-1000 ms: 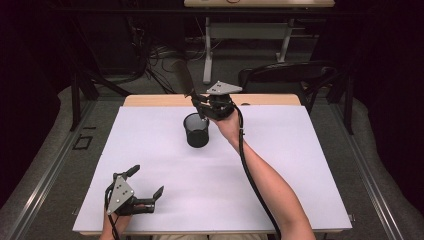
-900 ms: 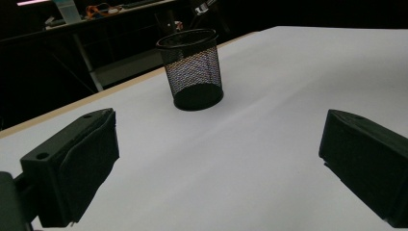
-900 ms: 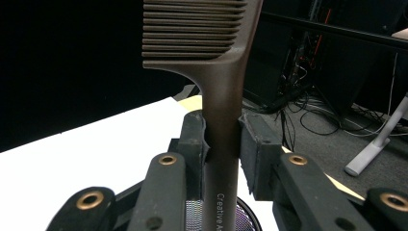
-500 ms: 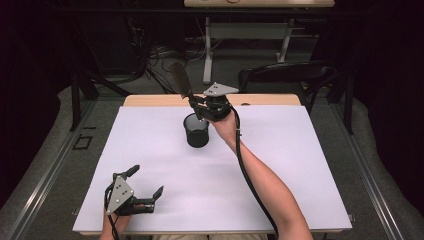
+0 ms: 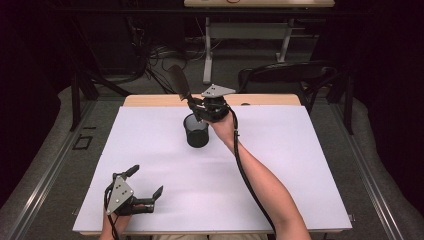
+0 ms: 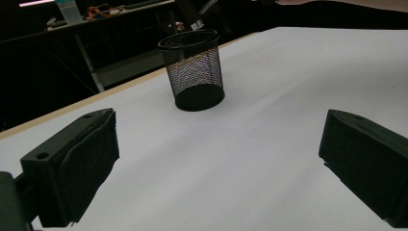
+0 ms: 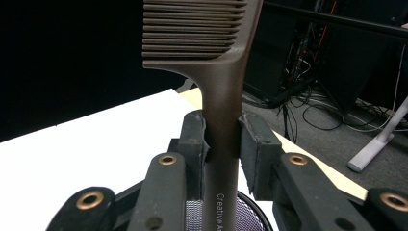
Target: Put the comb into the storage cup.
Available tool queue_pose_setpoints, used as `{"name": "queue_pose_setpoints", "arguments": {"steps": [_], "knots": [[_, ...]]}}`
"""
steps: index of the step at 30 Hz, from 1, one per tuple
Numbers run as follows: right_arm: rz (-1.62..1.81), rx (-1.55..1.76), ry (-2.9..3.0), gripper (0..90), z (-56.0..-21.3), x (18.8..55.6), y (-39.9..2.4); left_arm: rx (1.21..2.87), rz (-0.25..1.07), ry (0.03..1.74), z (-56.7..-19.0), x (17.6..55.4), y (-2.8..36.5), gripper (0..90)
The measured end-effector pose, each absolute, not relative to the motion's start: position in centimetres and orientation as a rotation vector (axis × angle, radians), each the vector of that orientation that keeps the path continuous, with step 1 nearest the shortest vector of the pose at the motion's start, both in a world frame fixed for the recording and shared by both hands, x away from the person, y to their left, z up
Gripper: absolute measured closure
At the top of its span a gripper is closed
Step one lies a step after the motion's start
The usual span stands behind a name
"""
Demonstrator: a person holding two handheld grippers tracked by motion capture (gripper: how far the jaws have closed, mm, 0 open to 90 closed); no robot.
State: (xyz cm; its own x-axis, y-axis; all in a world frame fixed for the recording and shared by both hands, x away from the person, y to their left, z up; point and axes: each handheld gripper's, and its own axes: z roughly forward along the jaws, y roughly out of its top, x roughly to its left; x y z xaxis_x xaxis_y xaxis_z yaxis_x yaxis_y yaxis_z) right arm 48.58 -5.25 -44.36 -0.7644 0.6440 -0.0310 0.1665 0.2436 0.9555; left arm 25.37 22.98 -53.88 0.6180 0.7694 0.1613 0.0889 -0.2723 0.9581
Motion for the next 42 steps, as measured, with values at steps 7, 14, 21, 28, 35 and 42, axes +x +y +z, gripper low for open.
{"name": "queue_pose_setpoints", "arguments": {"steps": [7,14,21,28,35,42], "knots": [[1.525,0.746,2.114,72.8,-44.9,48.8,-5.0,1.741,0.774,0.699,-53.8,25.3,22.9,0.4],[1.518,0.749,2.124,72.8,-45.2,48.8,-4.9,1.737,0.770,0.703,-53.8,25.3,23.0,0.4],[1.510,0.737,2.141,72.8,-45.8,48.9,-4.8,1.737,0.767,0.702,-53.8,25.3,22.9,0.4],[1.495,0.739,2.157,72.8,-46.2,48.9,-4.7,1.737,0.768,0.700,-53.8,25.2,23.0,0.3],[1.484,0.742,2.170,72.8,-46.8,49.1,-4.7,1.736,0.765,0.705,-53.8,25.3,23.0,0.3],[1.467,0.740,2.190,72.8,-47.3,49.1,-4.5,1.738,0.768,0.703,-53.8,25.3,23.0,0.3]]}}
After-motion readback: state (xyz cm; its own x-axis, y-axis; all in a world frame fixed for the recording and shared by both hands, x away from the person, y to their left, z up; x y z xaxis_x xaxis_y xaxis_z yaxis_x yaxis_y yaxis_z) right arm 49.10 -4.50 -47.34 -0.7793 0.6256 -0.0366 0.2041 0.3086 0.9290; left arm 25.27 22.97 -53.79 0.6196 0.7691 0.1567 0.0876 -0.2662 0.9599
